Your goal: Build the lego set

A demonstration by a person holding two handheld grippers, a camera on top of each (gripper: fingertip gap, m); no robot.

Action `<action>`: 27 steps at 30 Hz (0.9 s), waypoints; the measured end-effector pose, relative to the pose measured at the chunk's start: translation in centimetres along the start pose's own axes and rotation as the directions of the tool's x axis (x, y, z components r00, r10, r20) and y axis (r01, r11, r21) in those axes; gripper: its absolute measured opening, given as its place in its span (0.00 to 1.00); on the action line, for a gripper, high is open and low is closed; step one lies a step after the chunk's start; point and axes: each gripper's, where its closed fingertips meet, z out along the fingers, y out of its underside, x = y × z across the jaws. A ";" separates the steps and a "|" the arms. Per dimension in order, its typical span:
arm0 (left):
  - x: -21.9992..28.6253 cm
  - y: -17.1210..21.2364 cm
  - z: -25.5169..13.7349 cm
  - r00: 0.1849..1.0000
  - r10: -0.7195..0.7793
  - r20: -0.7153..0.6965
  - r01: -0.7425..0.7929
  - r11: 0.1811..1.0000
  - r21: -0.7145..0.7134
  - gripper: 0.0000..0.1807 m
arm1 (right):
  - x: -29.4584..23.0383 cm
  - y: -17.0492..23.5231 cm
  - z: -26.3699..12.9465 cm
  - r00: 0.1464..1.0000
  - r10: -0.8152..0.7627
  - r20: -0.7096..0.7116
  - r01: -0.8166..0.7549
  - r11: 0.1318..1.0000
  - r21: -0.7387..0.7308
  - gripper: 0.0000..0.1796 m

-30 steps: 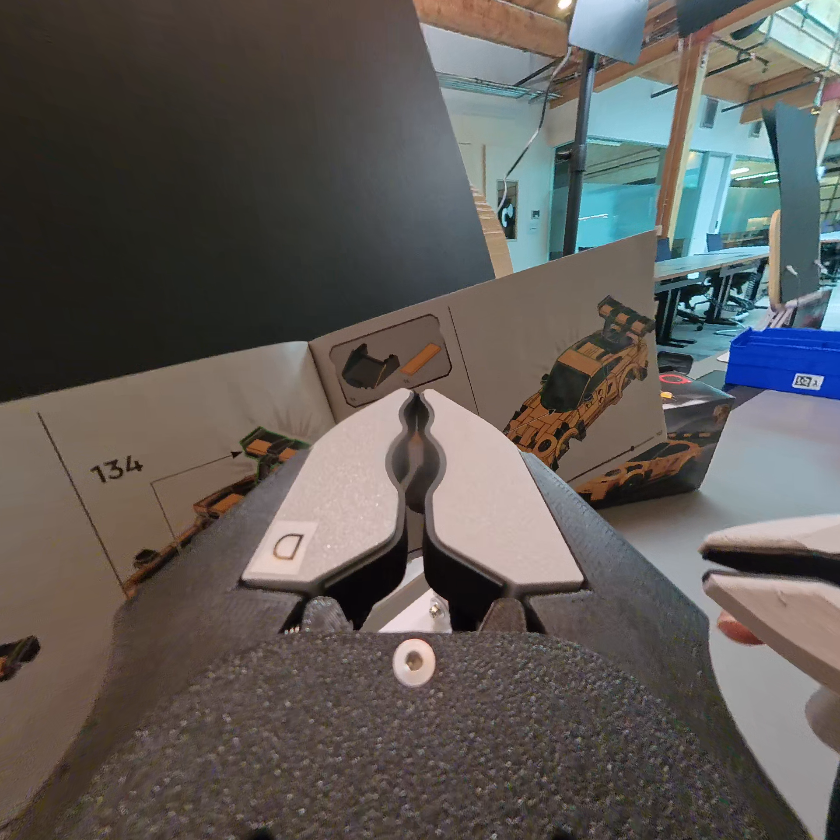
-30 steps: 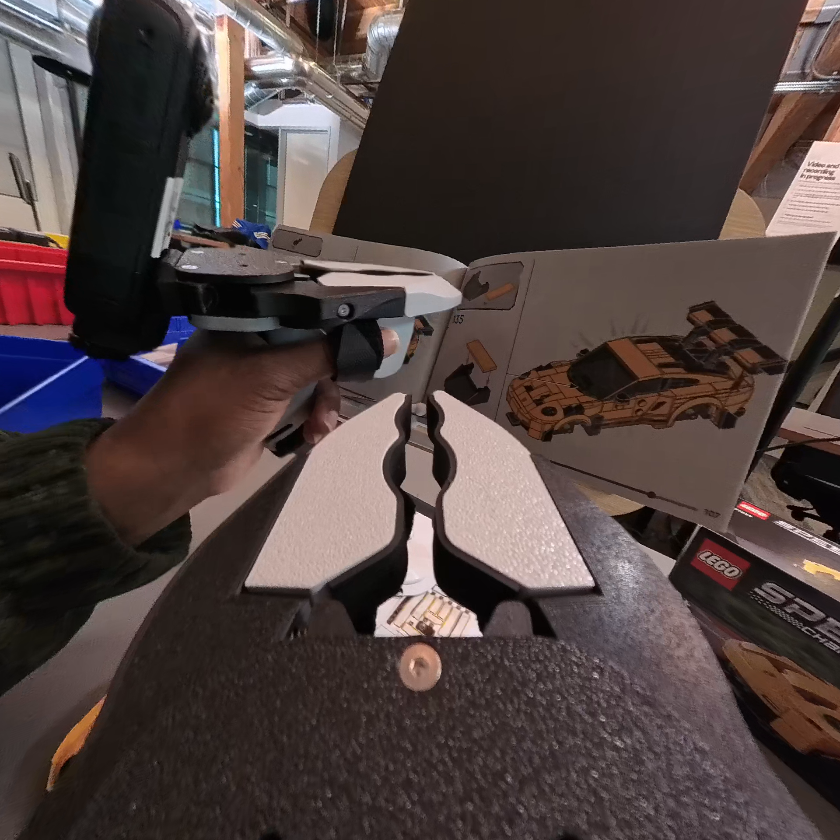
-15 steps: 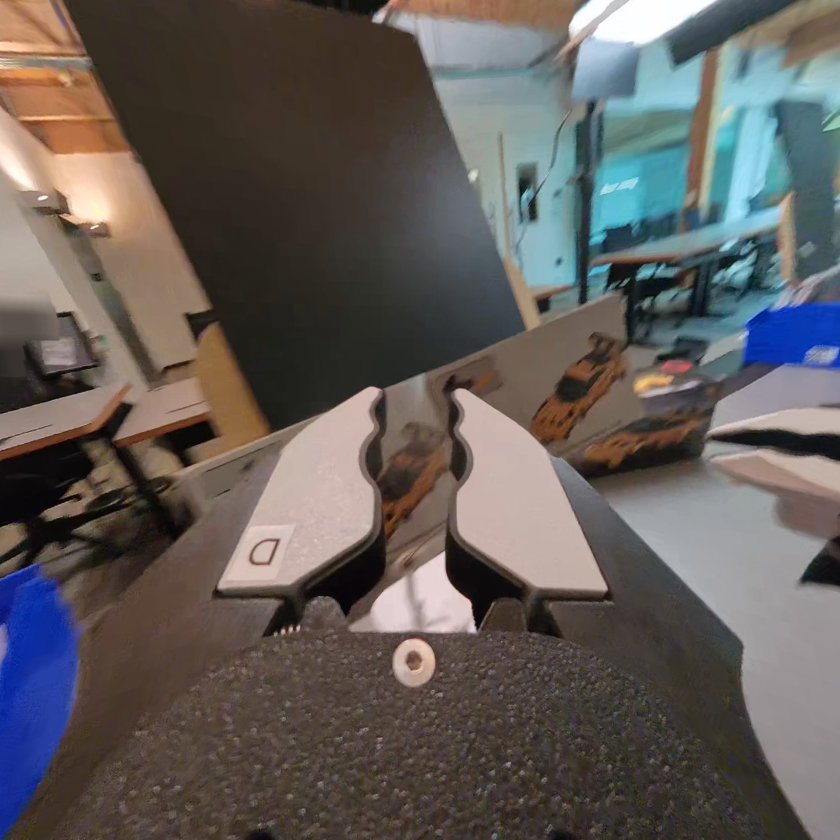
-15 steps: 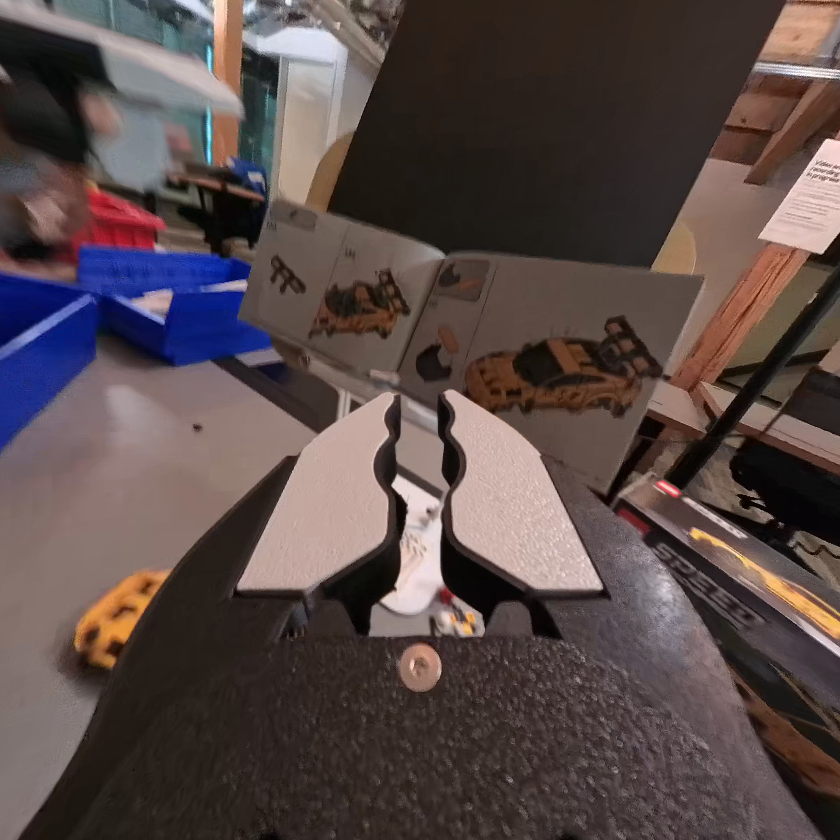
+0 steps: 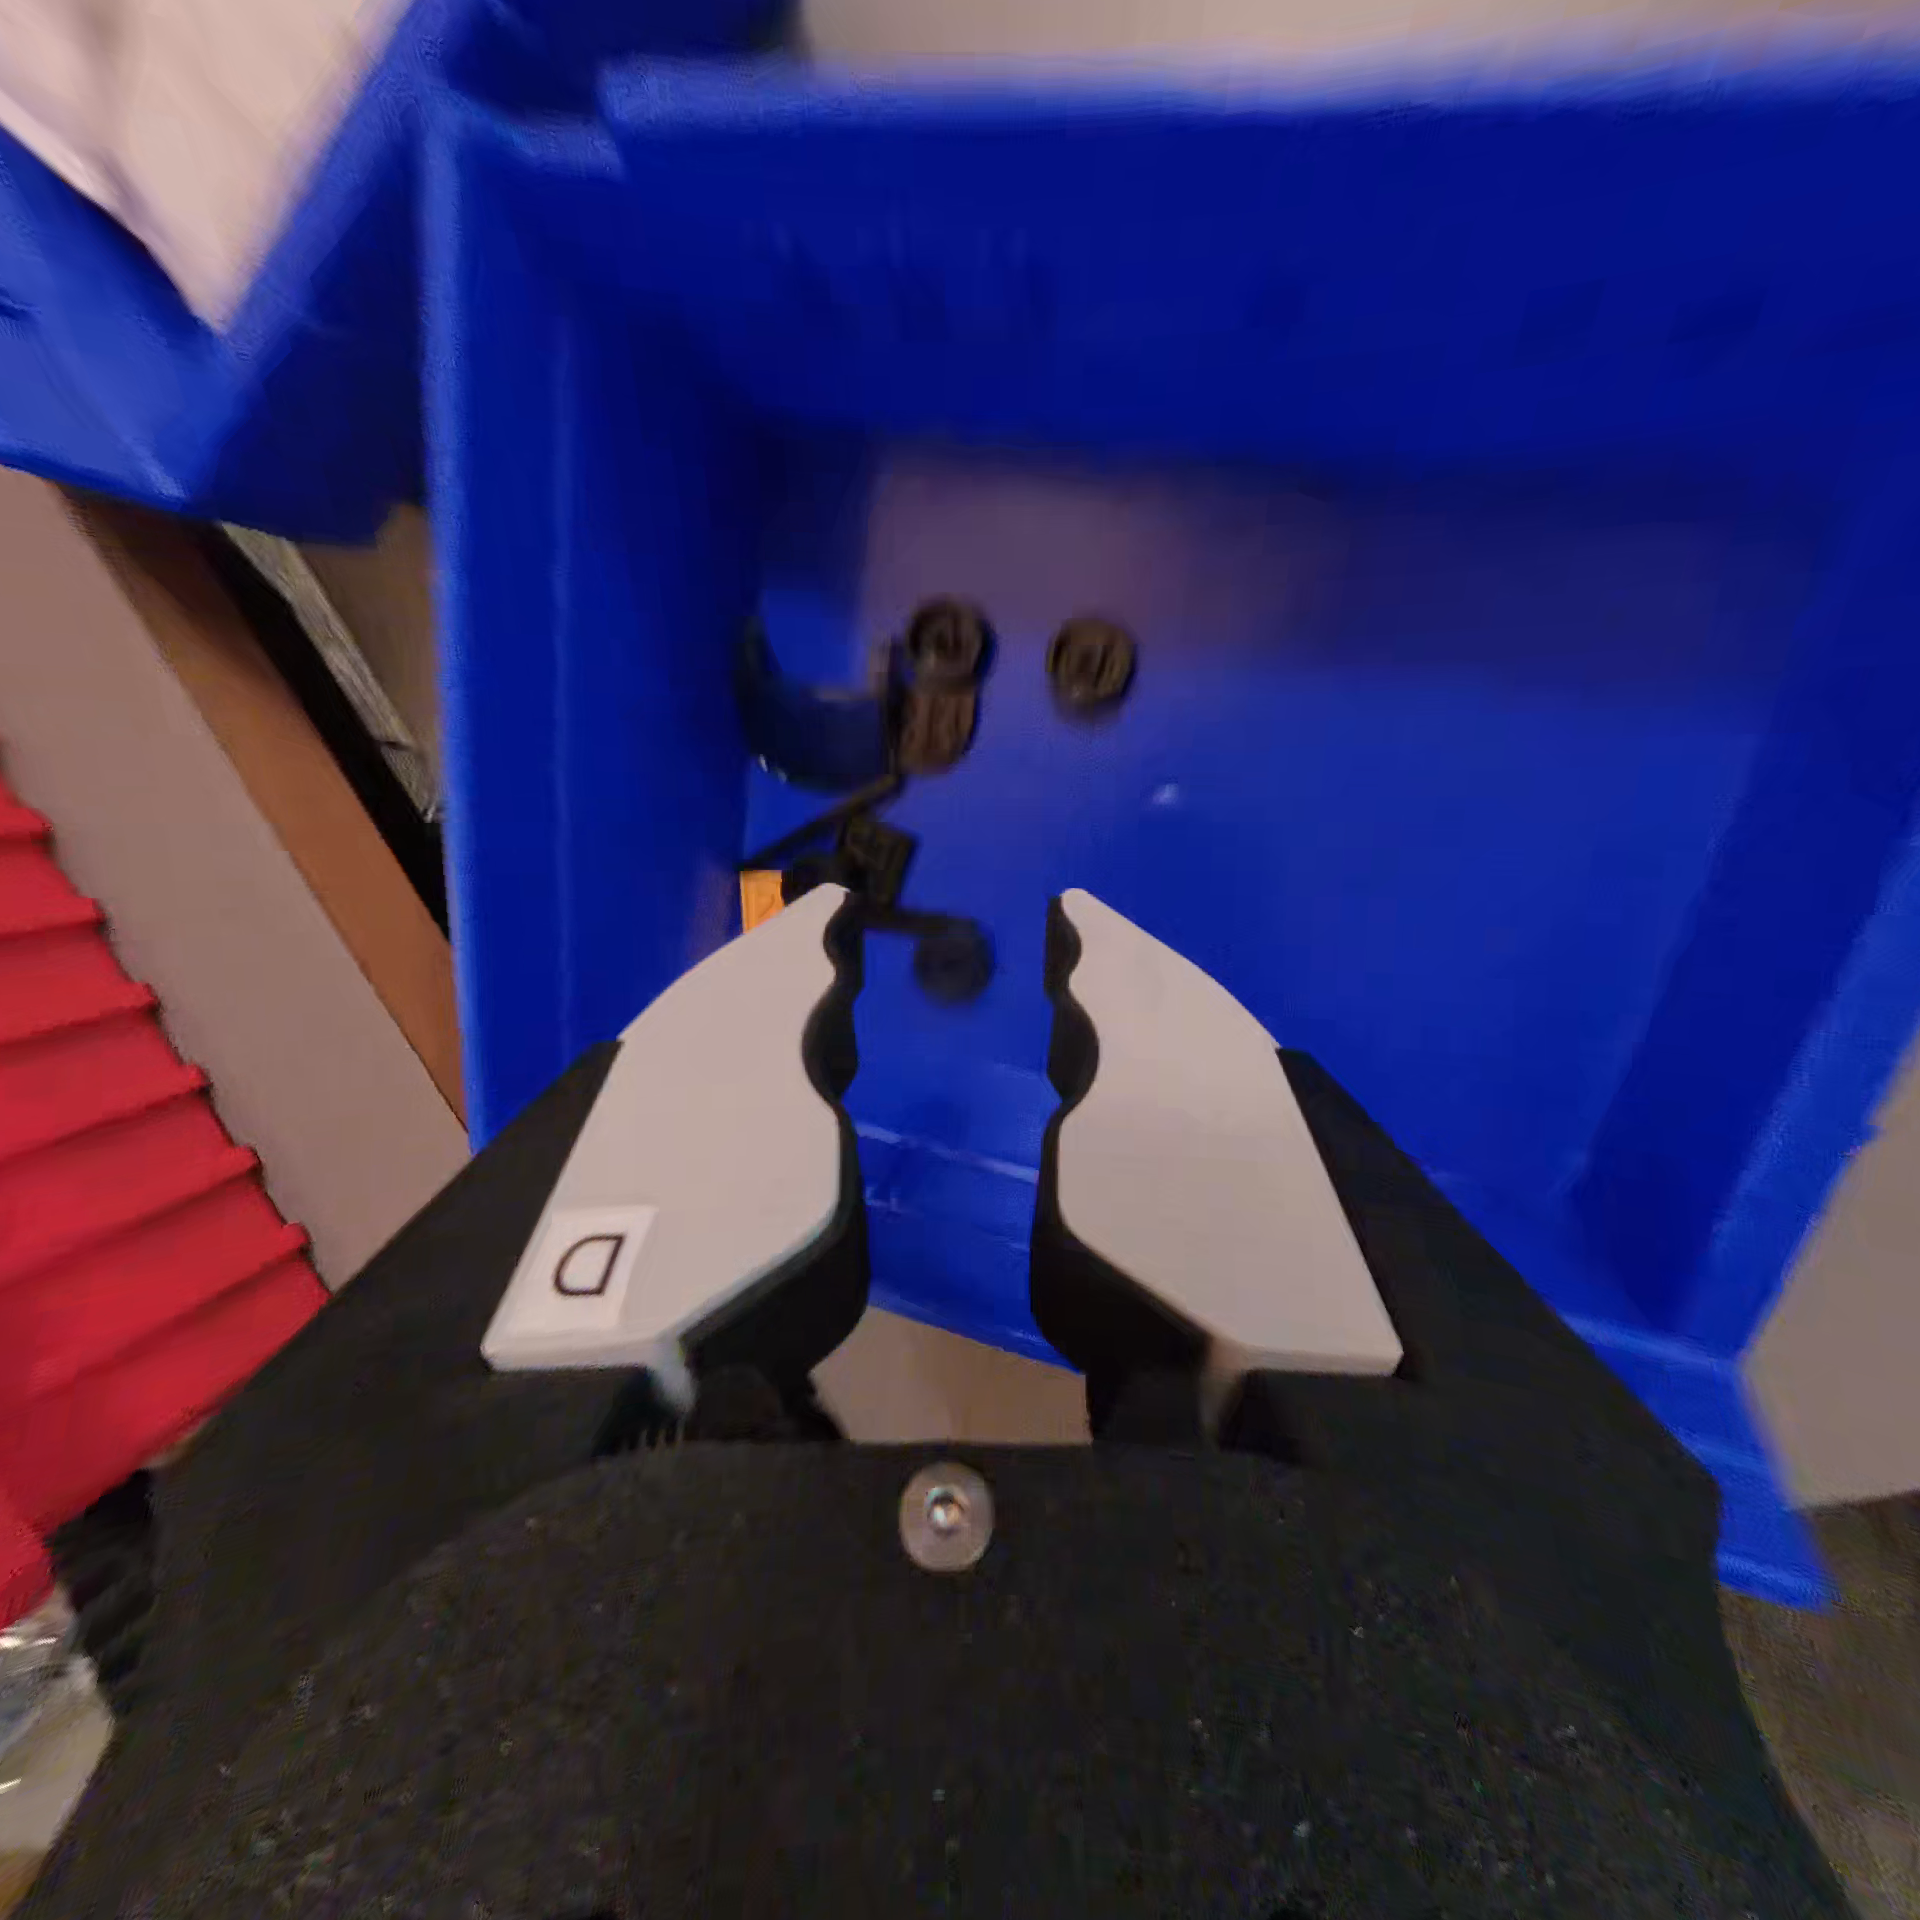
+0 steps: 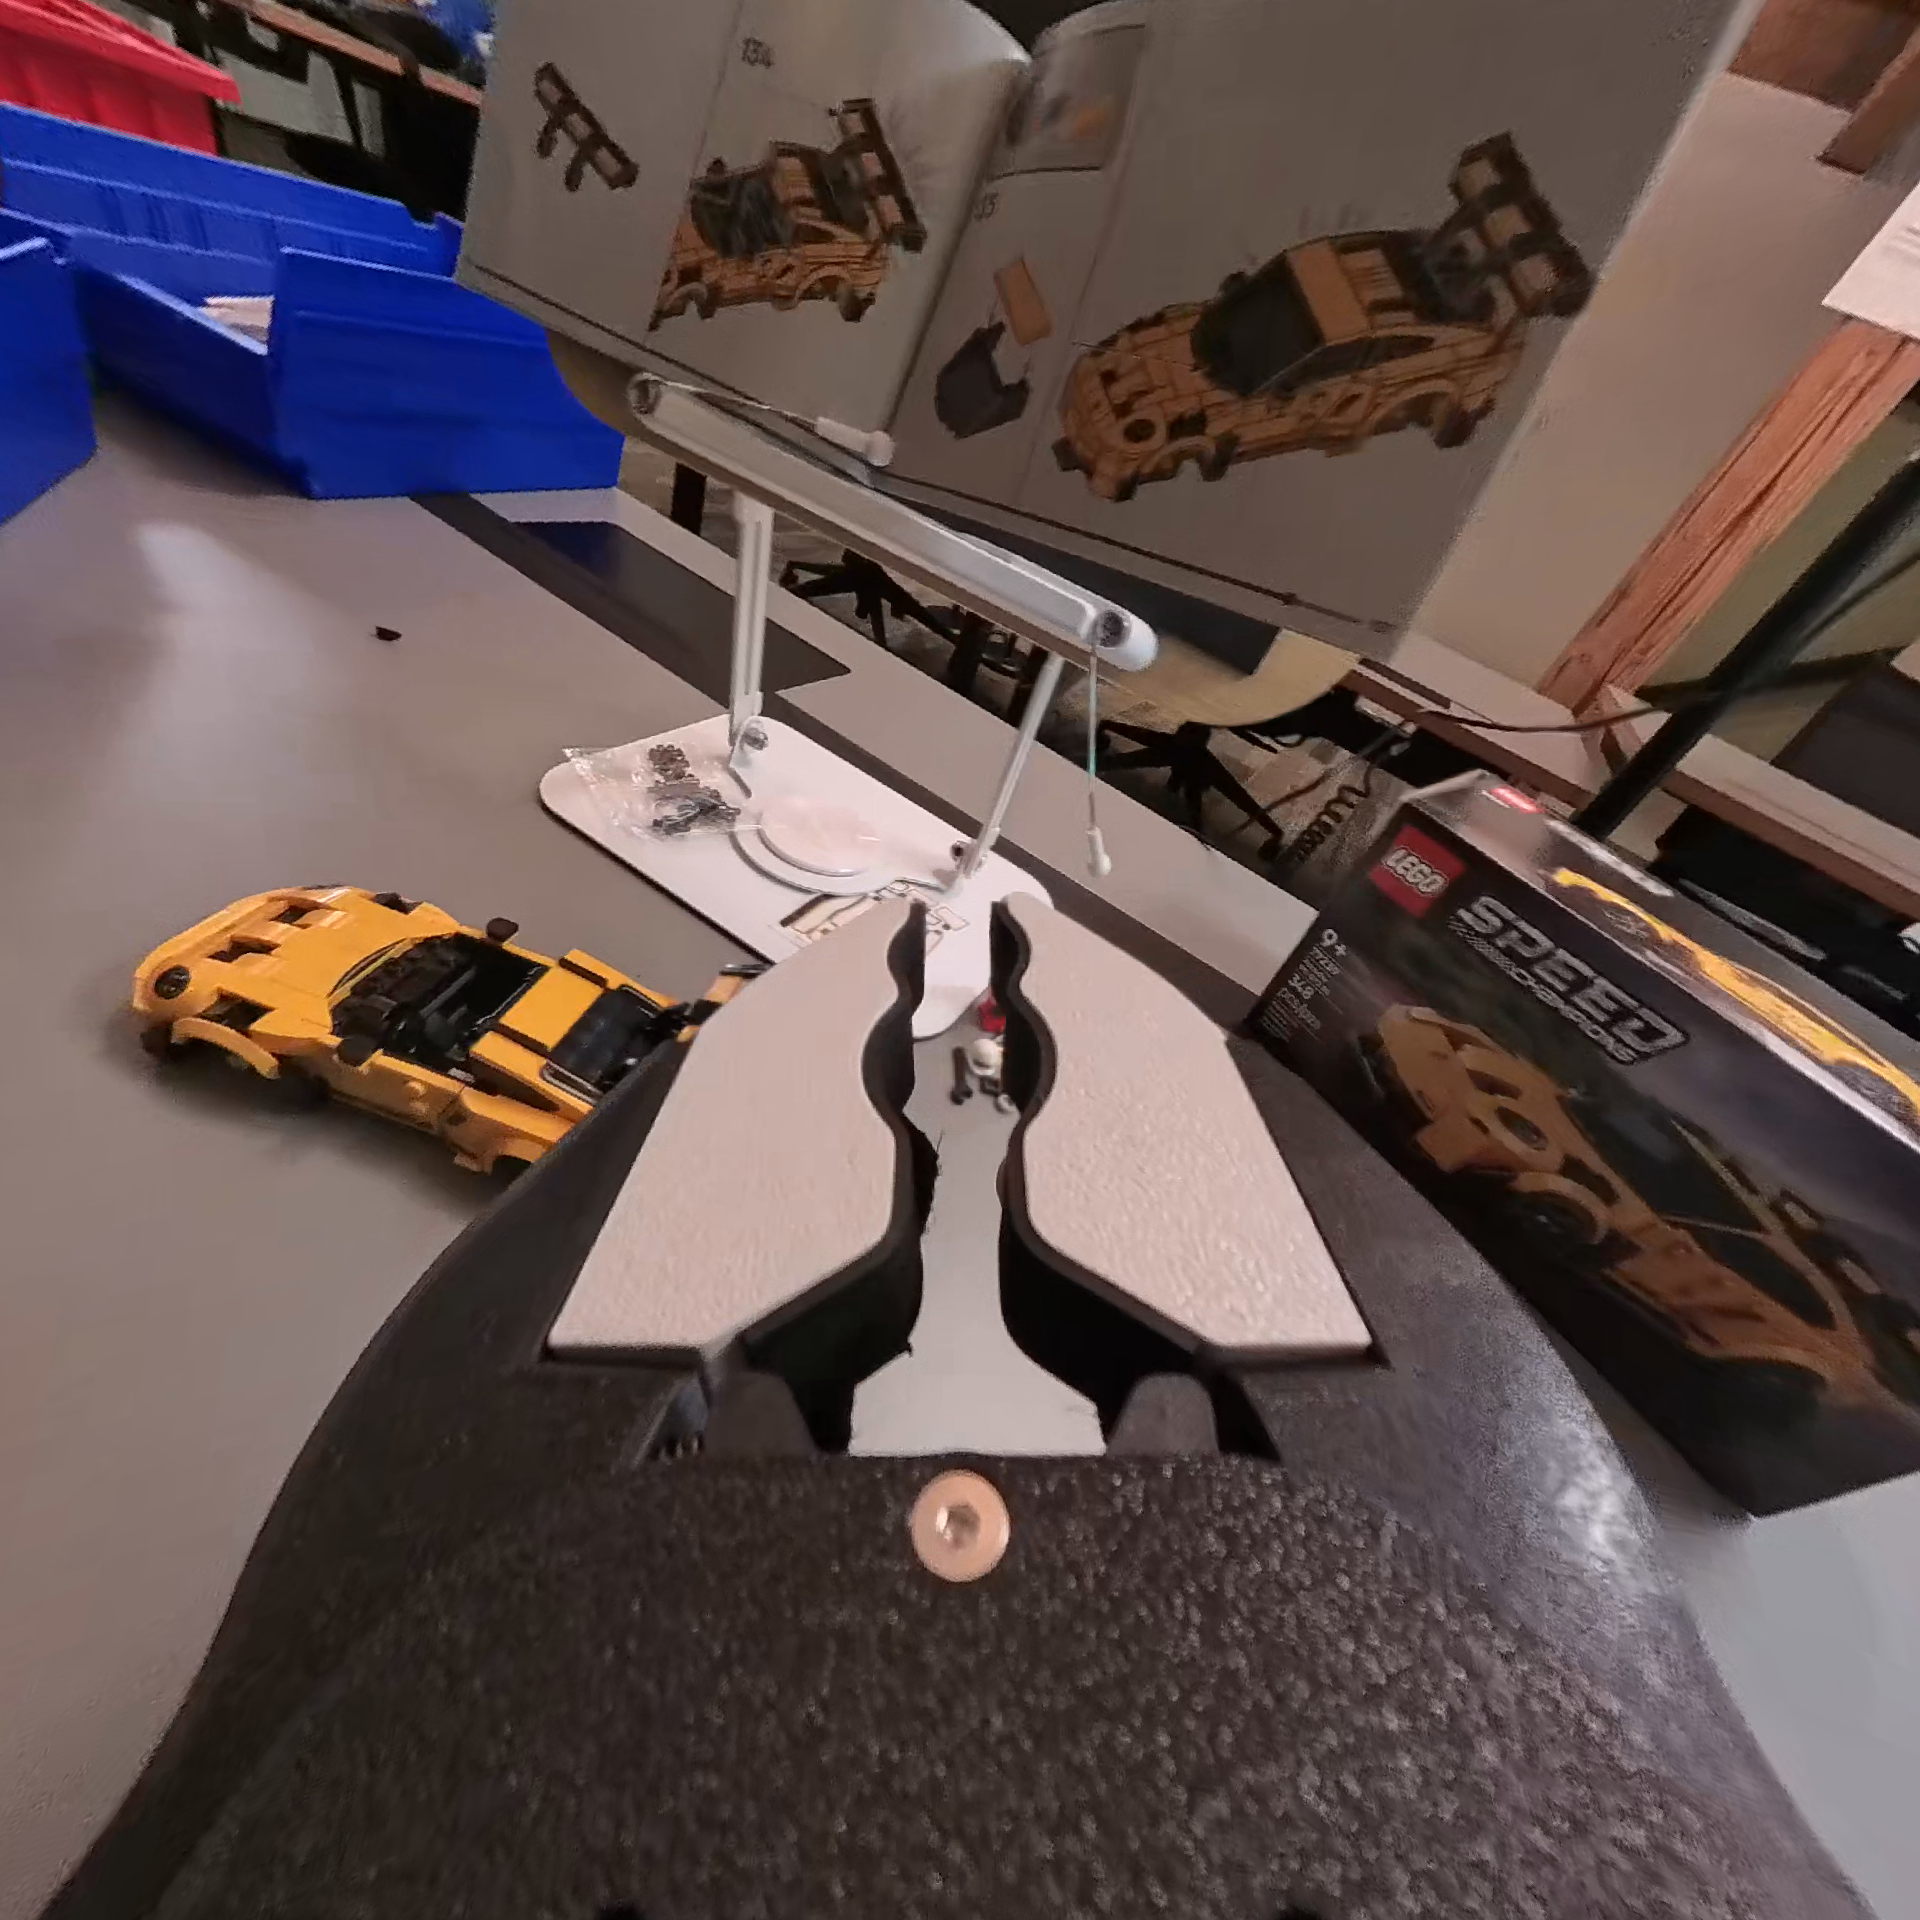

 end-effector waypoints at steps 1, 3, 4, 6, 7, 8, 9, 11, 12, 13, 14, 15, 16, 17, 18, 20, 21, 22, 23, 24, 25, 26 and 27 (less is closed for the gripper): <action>-0.4 1.1 1.4 0.999 0.039 -0.008 -0.039 0.998 -0.059 0.20 | -0.4 -0.1 0.1 1.000 -0.024 0.006 0.024 1.000 0.000 0.06; -0.8 1.7 3.6 0.998 0.037 -0.042 -0.042 0.992 -0.117 0.21 | -1.2 -0.3 0.2 0.997 -0.076 0.018 0.076 0.997 -0.004 0.06; -0.8 1.4 4.5 0.997 0.001 -0.071 -0.010 0.993 -0.122 0.21 | -1.5 -0.3 0.3 0.996 -0.091 0.021 0.091 0.996 -0.006 0.06; -1.3 0.8 6.3 0.996 -0.038 -0.085 0.027 0.990 -0.138 0.24 | -2.0 -0.1 0.4 0.995 -0.092 0.032 0.092 0.996 -0.011 0.06; -1.7 0.5 7.1 0.995 -0.040 -0.089 0.027 0.990 -0.142 0.26 | -2.3 0.0 0.5 0.996 -0.086 0.037 0.086 0.996 -0.015 0.06; -1.8 0.2 7.9 0.993 -0.057 -0.102 0.042 0.988 -0.147 0.28 | -2.4 0.2 0.5 0.996 -0.083 0.041 0.083 0.996 -0.020 0.06; -2.1 0.0 8.6 0.991 -0.087 -0.106 0.070 0.985 -0.157 0.29 | -2.6 0.4 0.5 0.996 -0.082 0.043 0.084 0.996 -0.026 0.06; -2.7 -0.8 9.4 0.983 -0.150 -0.105 0.134 0.980 -0.144 0.27 | -2.6 0.6 0.4 0.995 -0.087 0.042 0.088 0.996 -0.033 0.06; -2.6 -1.4 9.5 0.980 -0.154 -0.125 0.140 0.984 -0.114 0.21 | -2.6 0.7 0.4 0.995 -0.091 0.042 0.093 0.995 -0.035 0.06; -2.6 -1.9 9.5 0.985 -0.113 -0.129 0.103 0.991 -0.085 0.16 | -2.6 0.9 0.3 0.994 -0.096 0.044 0.098 0.995 -0.038 0.06; -2.4 -2.2 9.5 0.992 -0.031 -0.124 0.022 0.997 -0.068 0.15 | -2.6 1.1 0.3 0.994 -0.099 0.046 0.101 0.994 -0.041 0.06; -2.0 -2.4 9.4 0.991 0.048 -0.125 -0.056 0.997 -0.060 0.16 | -2.6 1.3 0.3 0.994 -0.100 0.047 0.102 0.994 -0.046 0.06; -1.4 -2.4 9.5 0.984 0.099 -0.146 -0.109 0.992 -0.063 0.18 | -2.6 1.5 0.4 0.994 -0.095 0.051 0.098 0.994 -0.051 0.06; -1.1 -2.4 9.6 0.980 0.123 -0.156 -0.136 0.988 -0.074 0.18 | -2.7 1.8 0.6 0.995 -0.087 0.056 0.091 0.994 -0.055 0.06; -1.2 -2.3 9.8 0.978 0.137 -0.159 -0.155 0.983 -0.102 0.18 | -2.8 2.0 0.7 0.995 -0.079 0.063 0.083 0.995 -0.059 0.05; -1.2 -1.8 10.3 0.970 0.164 -0.178 -0.192 0.969 -0.153 0.17 | -3.0 2.4 0.9 0.995 -0.071 0.076 0.076 0.995 -0.070 0.05; -1.3 -1.5 10.5 0.967 0.165 -0.196 -0.202 0.962 -0.186 0.16 | -3.1 2.5 1.0 0.994 -0.074 0.080 0.080 0.994 -0.075 0.05; -1.2 -1.1 10.6 0.963 0.155 -0.222 -0.203 0.955 -0.216 0.16 | -3.2 2.6 1.0 0.993 -0.080 0.082 0.086 0.993 -0.079 0.05; -1.2 -0.9 10.8 0.961 0.139 -0.241 -0.197 0.951 -0.240 0.15 | -3.2 2.6 0.9 0.993 -0.084 0.082 0.091 0.993 -0.081 0.05; -1.4 -0.9 10.9 0.960 0.128 -0.251 -0.192 0.948 -0.252 0.13 | -3.2 2.7 0.9 0.993 -0.085 0.083 0.092 0.992 -0.082 0.05; -1.4 -1.1 11.0 0.957 0.120 -0.263 -0.187 0.951 -0.247 0.10 | -3.2 2.7 0.9 0.993 -0.081 0.084 0.088 0.993 -0.084 0.05; -1.4 -1.1 11.1 0.955 0.119 -0.271 -0.189 0.950 -0.249 0.05 | -3.1 2.8 1.0 0.994 -0.075 0.084 0.083 0.993 -0.087 0.05; -1.4 -1.0 11.0 0.953 0.119 -0.278 -0.192 0.948 -0.255 0.04 | -3.1 2.9 1.0 0.994 -0.071 0.084 0.079 0.993 -0.090 0.05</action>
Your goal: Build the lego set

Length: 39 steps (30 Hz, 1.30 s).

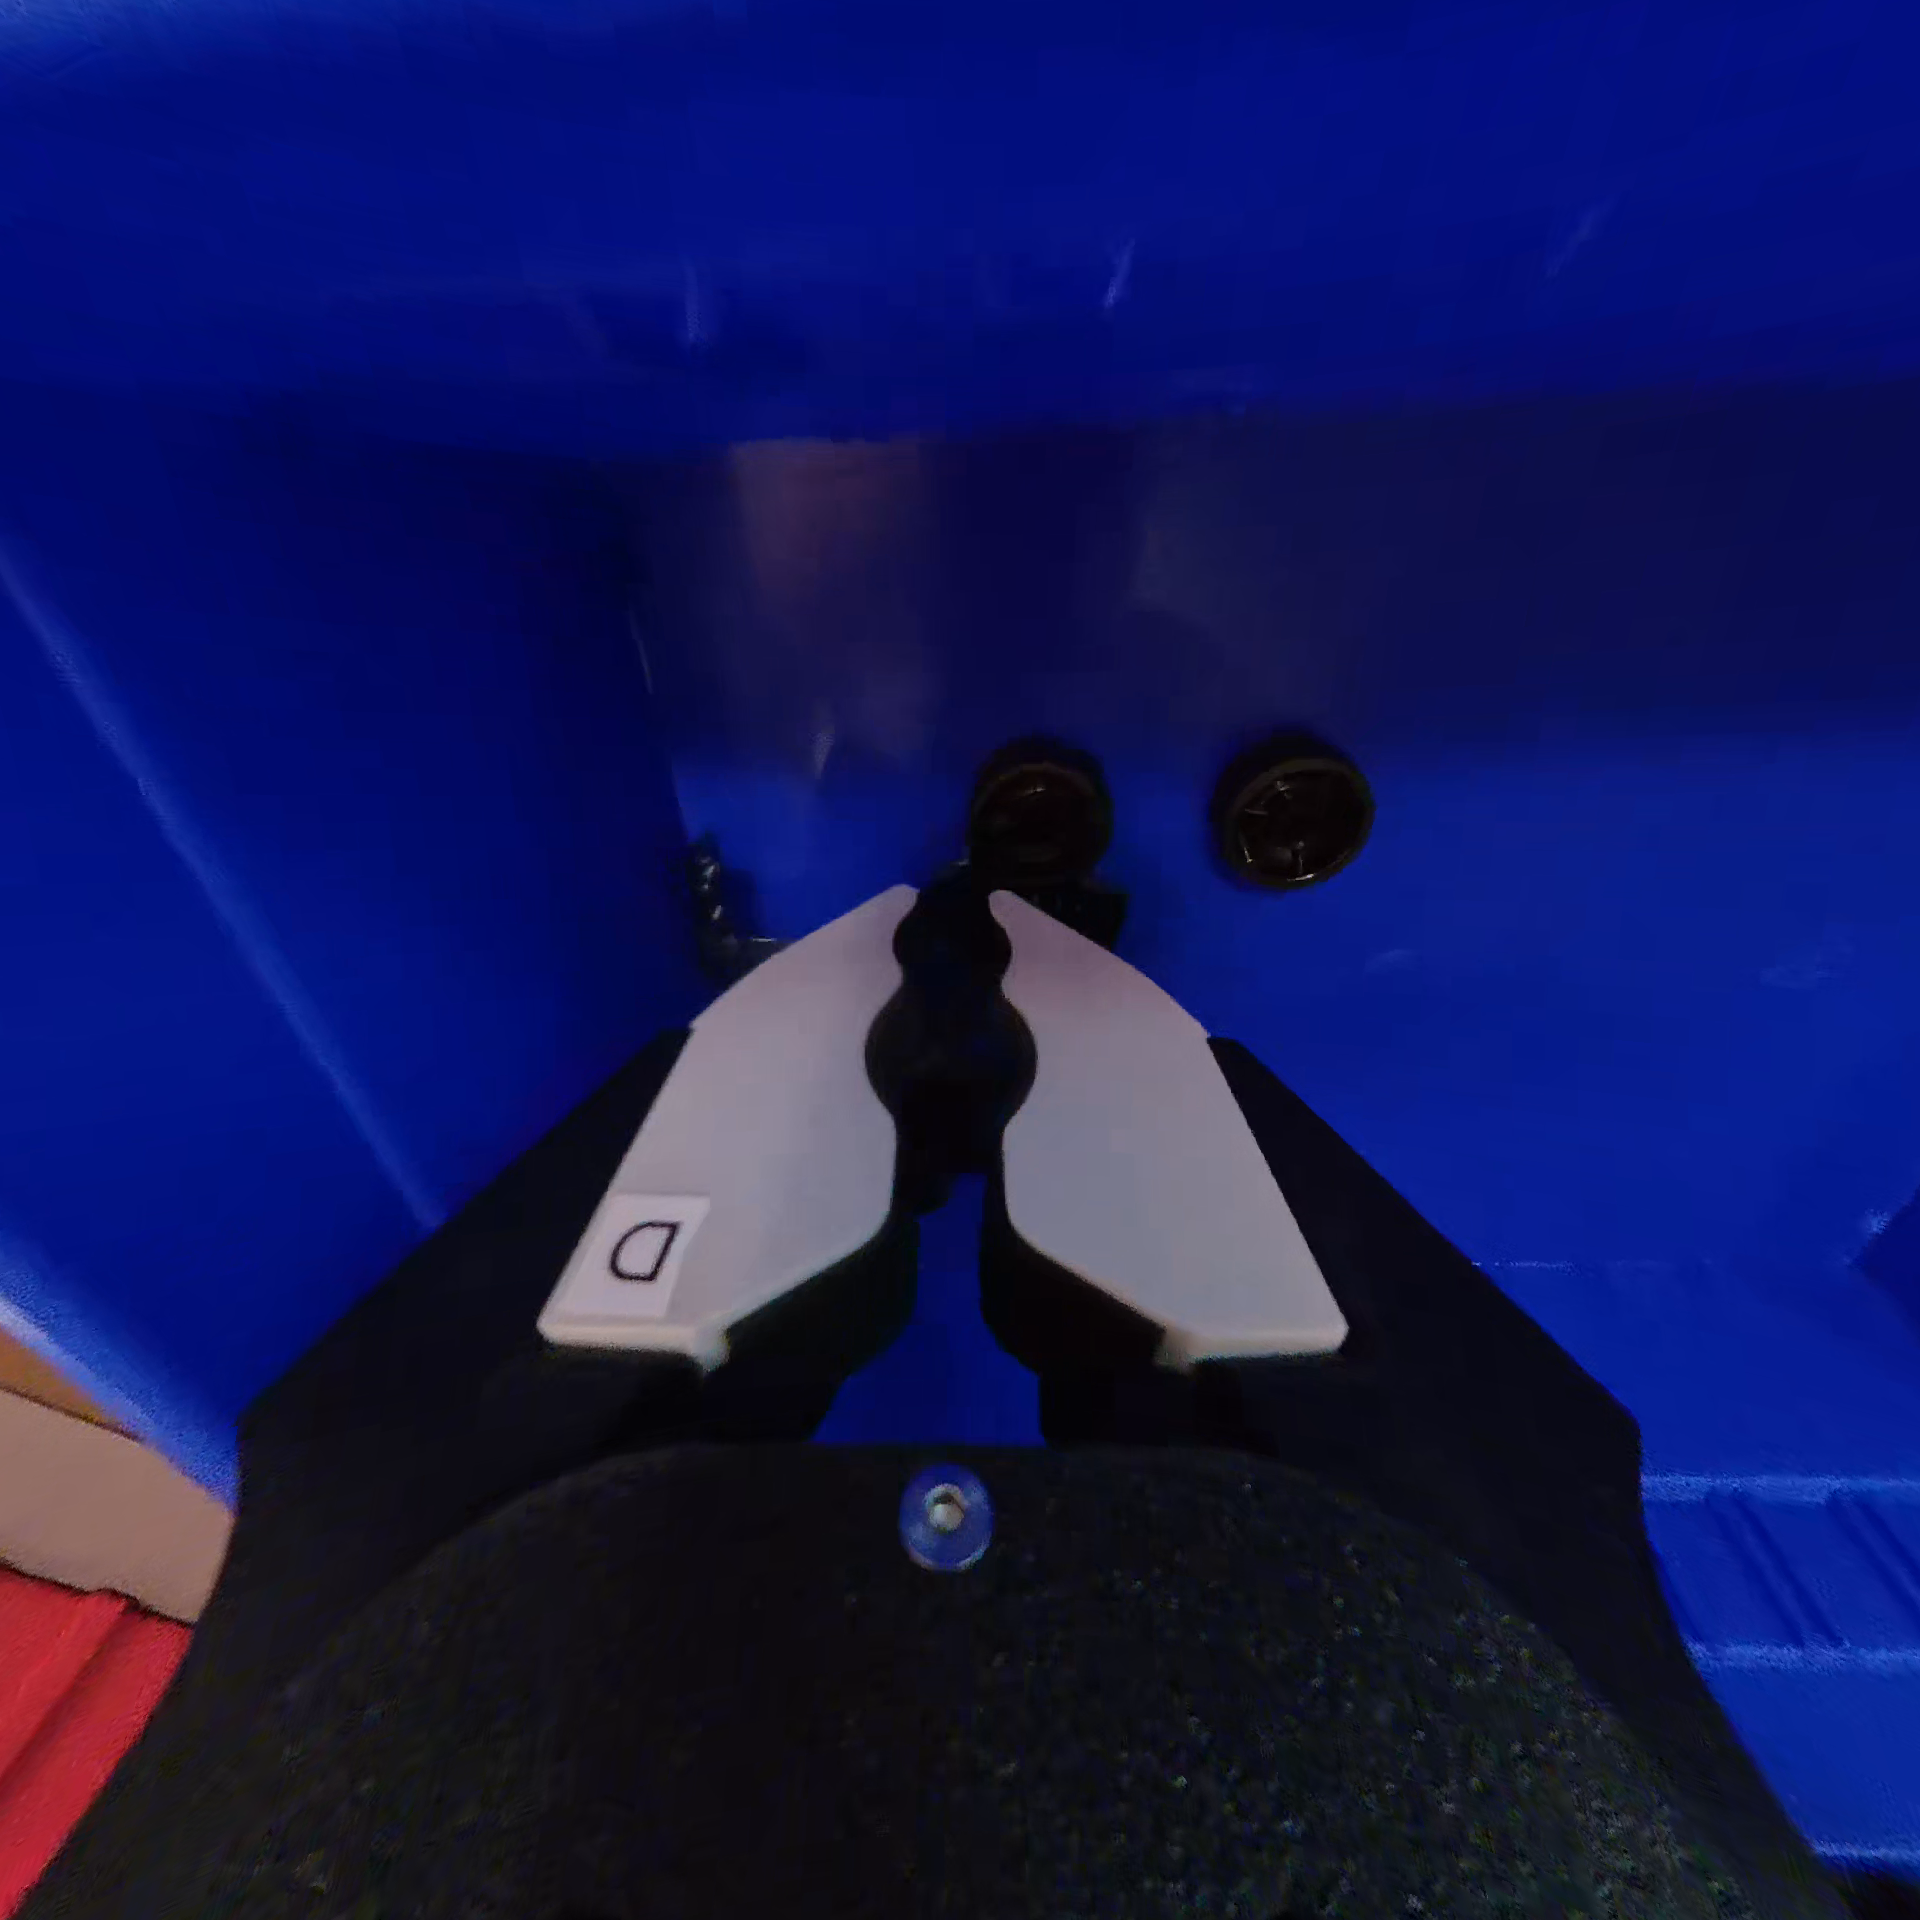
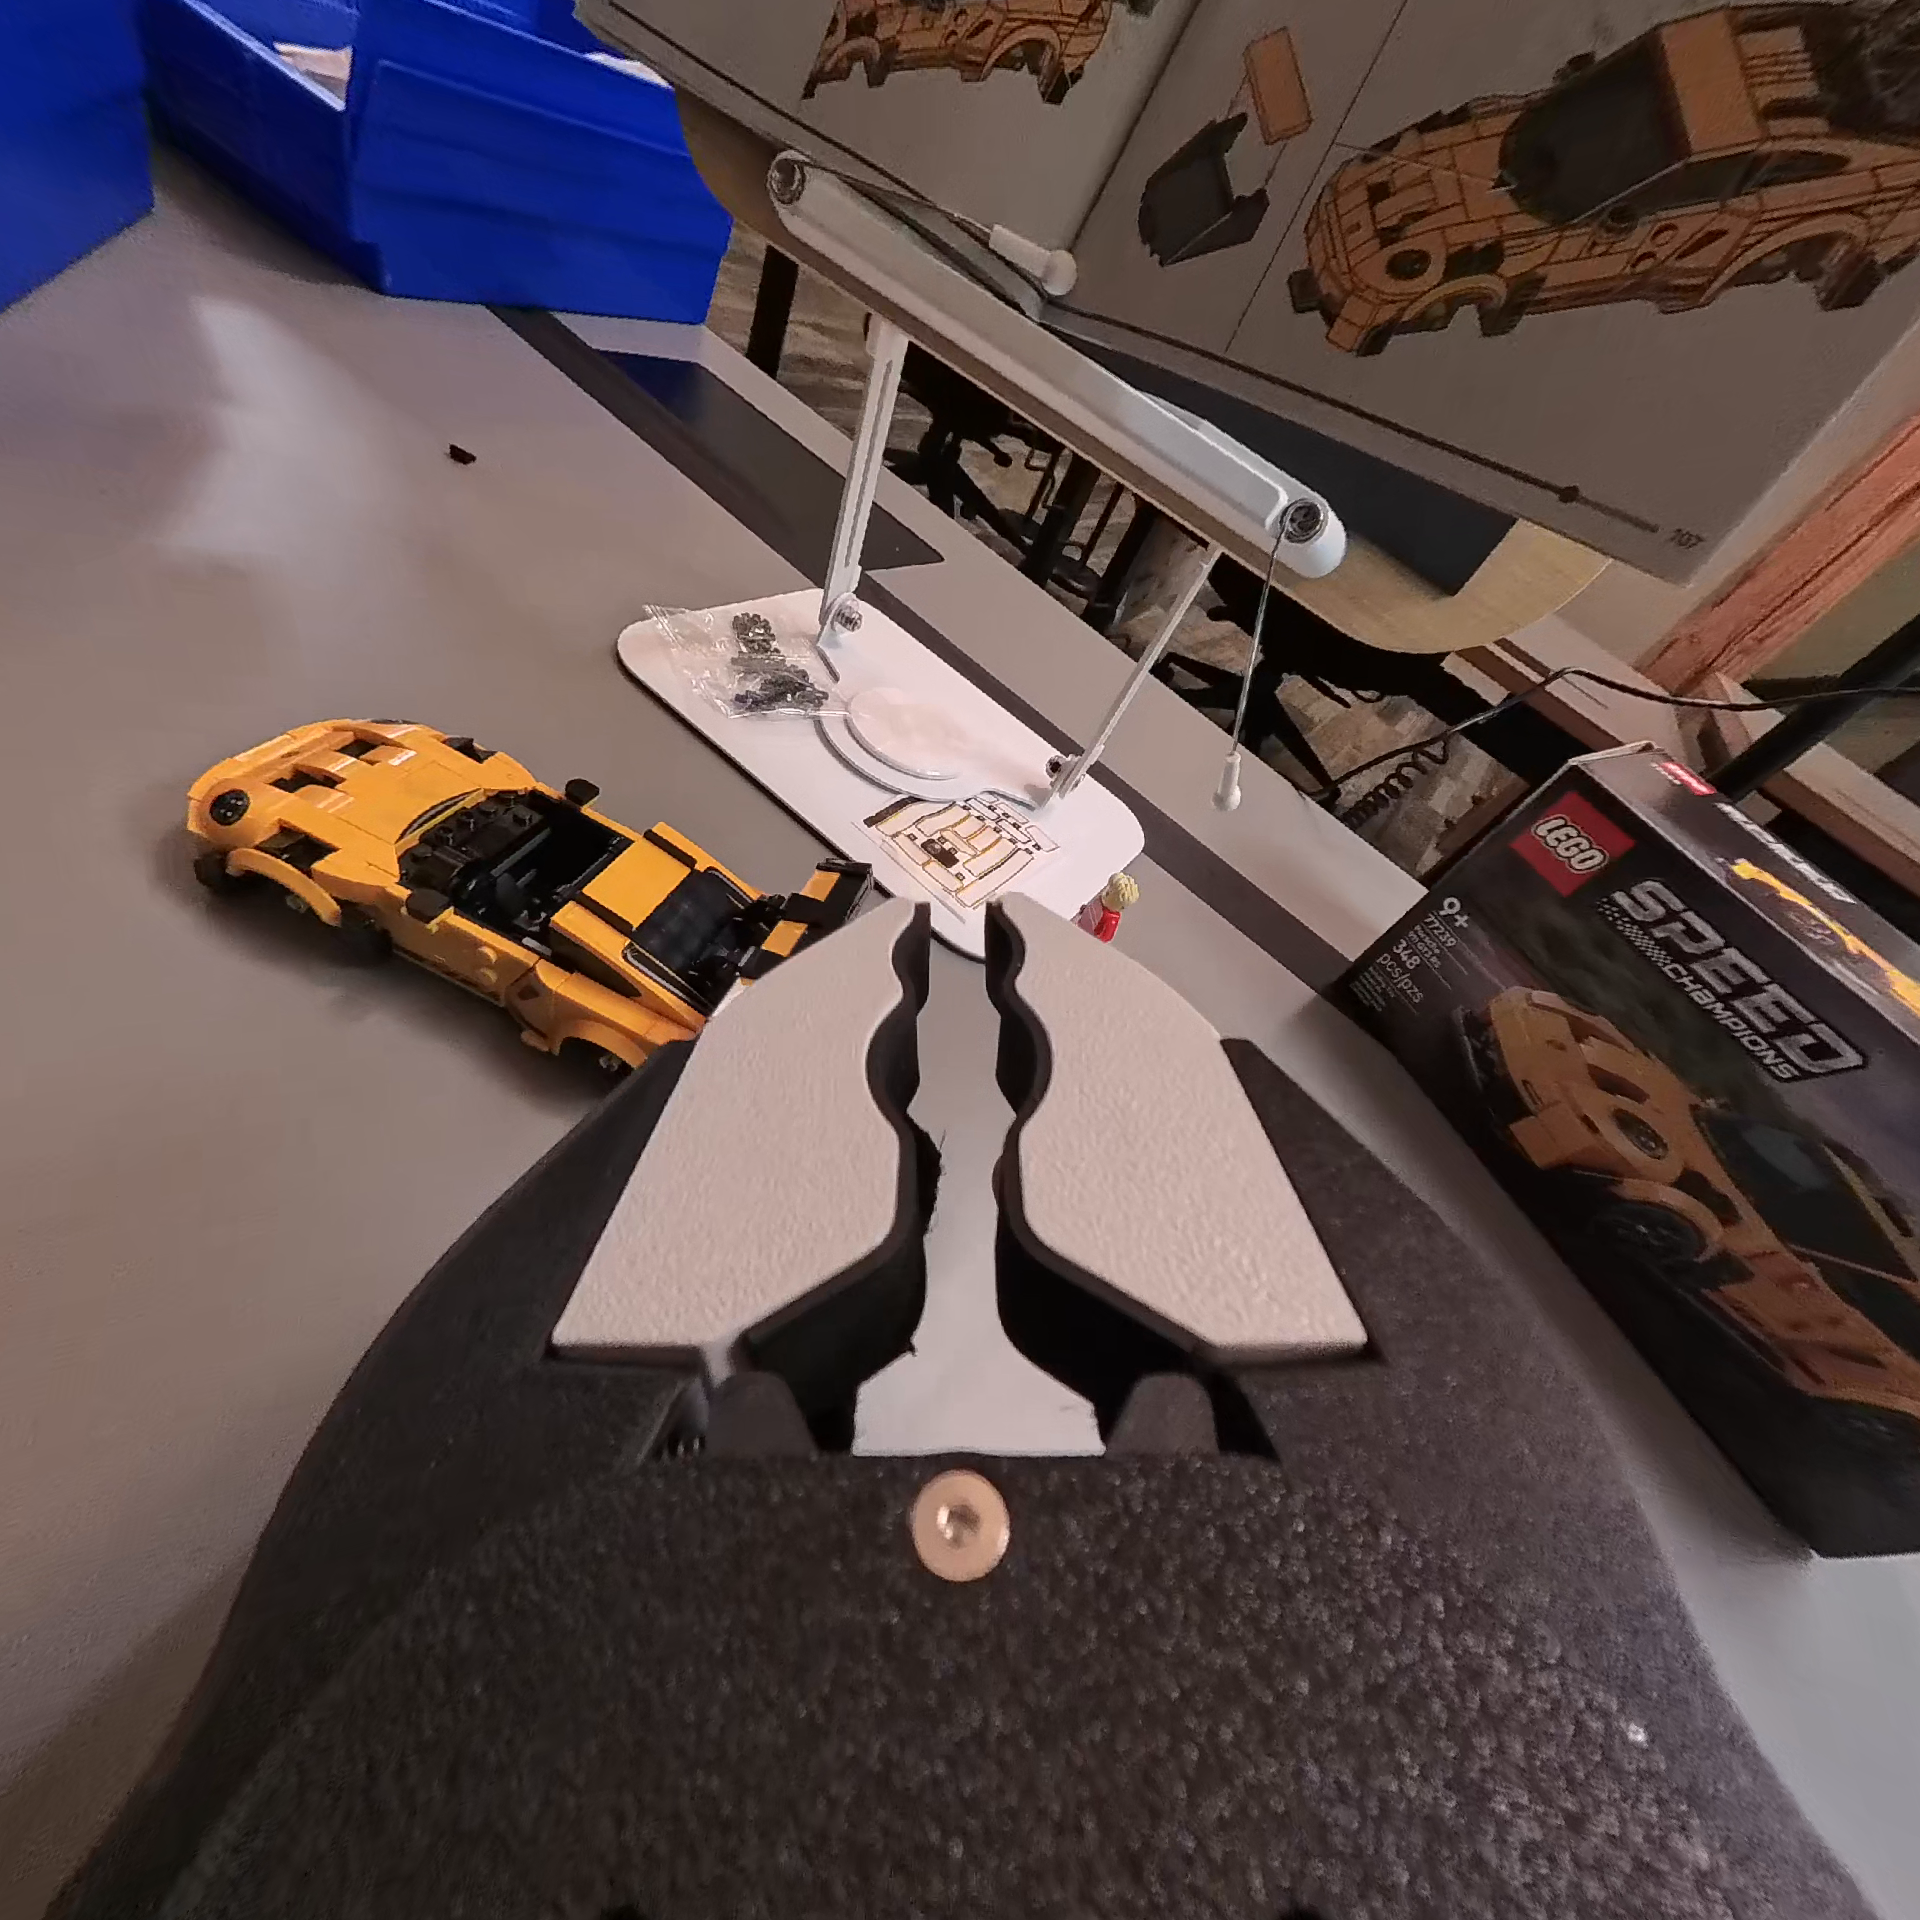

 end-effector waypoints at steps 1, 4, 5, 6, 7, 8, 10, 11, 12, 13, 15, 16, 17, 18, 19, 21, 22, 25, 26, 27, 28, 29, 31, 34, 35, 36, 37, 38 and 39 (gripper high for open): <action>0.2 0.2 0.0 1.000 -0.003 -0.013 0.003 1.000 -0.013 0.04 | 0.0 0.1 0.1 1.000 0.002 0.003 -0.002 1.000 -0.005 0.05; 0.4 1.1 -0.8 1.000 -0.005 0.004 0.005 0.999 -0.045 0.04 | -0.2 0.2 0.1 1.000 -0.008 0.008 0.008 1.000 -0.011 0.05; 0.5 1.1 -1.5 1.000 -0.010 0.020 0.010 0.999 -0.034 0.04 | -0.2 0.1 0.1 1.000 -0.013 0.007 0.013 1.000 -0.006 0.05; 0.7 1.1 -2.5 0.999 -0.017 0.037 0.018 1.000 -0.012 0.04 | -0.1 0.0 0.0 1.000 -0.016 0.005 0.016 1.000 0.000 0.05; 0.8 1.0 -3.8 0.997 -0.022 0.072 0.022 1.000 0.009 0.04 | -0.1 0.0 0.0 1.000 -0.014 0.004 0.014 1.000 0.005 0.05; 1.1 0.7 -5.4 0.994 -0.022 0.110 0.017 0.999 0.040 0.04 | 0.0 -0.1 -0.1 1.000 -0.008 0.005 0.008 1.000 0.010 0.05; 2.9 -0.8 -9.0 0.986 -0.017 0.164 -0.004 0.992 0.128 0.04 | 0.0 -0.2 -0.2 1.000 0.009 0.011 -0.009 1.000 0.020 0.05; 4.6 -2.0 -10.9 0.984 -0.005 0.177 -0.027 0.983 0.179 0.04 | -0.1 -0.3 -0.2 1.000 0.018 0.016 -0.018 1.000 0.025 0.05; 6.9 -3.4 -12.5 0.983 0.022 0.182 -0.065 0.971 0.230 0.04 | -0.1 -0.4 -0.2 0.999 0.025 0.020 -0.025 0.999 0.030 0.05; 9.6 -5.0 -13.9 0.981 0.062 0.183 -0.112 0.954 0.277 0.04 | -0.2 -0.5 -0.2 0.999 0.030 0.023 -0.031 0.999 0.036 0.05; 16.2 -8.0 -15.4 0.970 0.177 0.165 -0.224 0.916 0.334 0.04 | -0.4 -0.7 -0.4 0.999 0.033 0.029 -0.035 0.998 0.044 0.05; 19.5 -9.4 -15.6 0.955 0.248 0.164 -0.291 0.894 0.342 0.04 | -0.5 -0.8 -0.5 0.999 0.032 0.029 -0.033 0.998 0.049 0.05; 22.8 -10.5 -15.4 0.934 0.316 0.165 -0.355 0.870 0.342 0.04 | -0.6 -1.0 -0.6 0.999 0.029 0.029 -0.030 0.998 0.055 0.05; 25.8 -11.6 -15.0 0.911 0.379 0.161 -0.412 0.844 0.343 0.04 | -0.6 -1.2 -0.8 0.999 0.025 0.026 -0.027 0.998 0.062 0.05; 28.8 -12.7 -14.4 0.889 0.434 0.144 -0.456 0.817 0.352 0.04 | -0.5 -1.4 -1.0 1.000 0.023 0.022 -0.024 0.997 0.069 0.05; 34.4 -14.7 -12.6 0.851 0.522 0.060 -0.502 0.774 0.385 0.04 | -0.4 -1.6 -1.4 1.000 0.021 0.013 -0.022 0.997 0.078 0.05; 36.7 -15.6 -11.6 0.830 0.557 0.024 -0.519 0.756 0.399 0.04 | -0.2 -1.6 -1.6 1.000 0.025 0.008 -0.025 0.996 0.080 0.05; 42.3 -17.9 -8.5 0.775 0.628 -0.077 -0.542 0.721 0.432 0.04 | 0.2 -1.7 -2.1 0.999 0.043 -0.006 -0.042 0.995 0.095 0.05; 43.6 -18.5 -7.5 0.760 0.644 -0.094 -0.550 0.713 0.435 0.04 | 0.3 -1.8 -2.3 0.999 0.048 -0.011 -0.046 0.994 0.099 0.05; 44.9 -18.8 -6.6 0.743 0.659 -0.118 -0.556 0.706 0.439 0.04 | 0.5 -1.8 -2.5 0.999 0.051 -0.018 -0.049 0.993 0.103 0.05; 46.0 -19.1 -6.0 0.729 0.670 -0.142 -0.558 0.701 0.444 0.04 | 0.6 -1.8 -2.7 0.998 0.055 -0.023 -0.052 0.993 0.106 0.05; 46.9 -19.3 -5.5 0.720 0.676 -0.156 -0.558 0.698 0.448 0.04 | 0.7 -1.8 -2.9 0.998 0.060 -0.026 -0.057 0.992 0.109 0.04; 47.9 -19.7 -4.4 0.712 0.685 -0.154 -0.571 0.692 0.442 0.04 | 0.9 -1.7 -3.1 0.997 0.072 -0.025 -0.069 0.991 0.112 0.04; 48.8 -20.2 -3.3 0.711 0.683 -0.167 -0.561 0.694 0.451 0.03 | 0.8 -1.6 -3.0 0.996 0.083 -0.015 -0.081 0.991 0.110 0.04; 48.8 -20.2 -2.9 0.712 0.682 -0.167 -0.561 0.696 0.449 0.04 | 0.7 -1.6 -3.0 0.997 0.083 -0.012 -0.081 0.991 0.111 0.04; 48.7 -20.3 -2.5 0.719 0.677 -0.157 -0.559 0.697 0.449 0.06 | 0.7 -1.5 -3.0 0.997 0.081 -0.010 -0.080 0.991 0.111 0.04; 48.7 -20.3 -2.2 0.720 0.676 -0.157 -0.555 0.697 0.454 0.09 | 0.7 -1.5 -3.0 0.997 0.080 -0.009 -0.079 0.991 0.110 0.04; 48.7 -20.2 -2.2 0.718 0.677 -0.162 -0.547 0.693 0.469 0.13 | 0.6 -1.5 -3.0 0.997 0.080 -0.009 -0.079 0.991 0.109 0.04; 48.7 -20.3 -2.5 0.721 0.675 -0.157 -0.532 0.684 0.500 0.16 | 0.7 -1.5 -3.0 0.997 0.081 -0.009 -0.079 0.991 0.110 0.04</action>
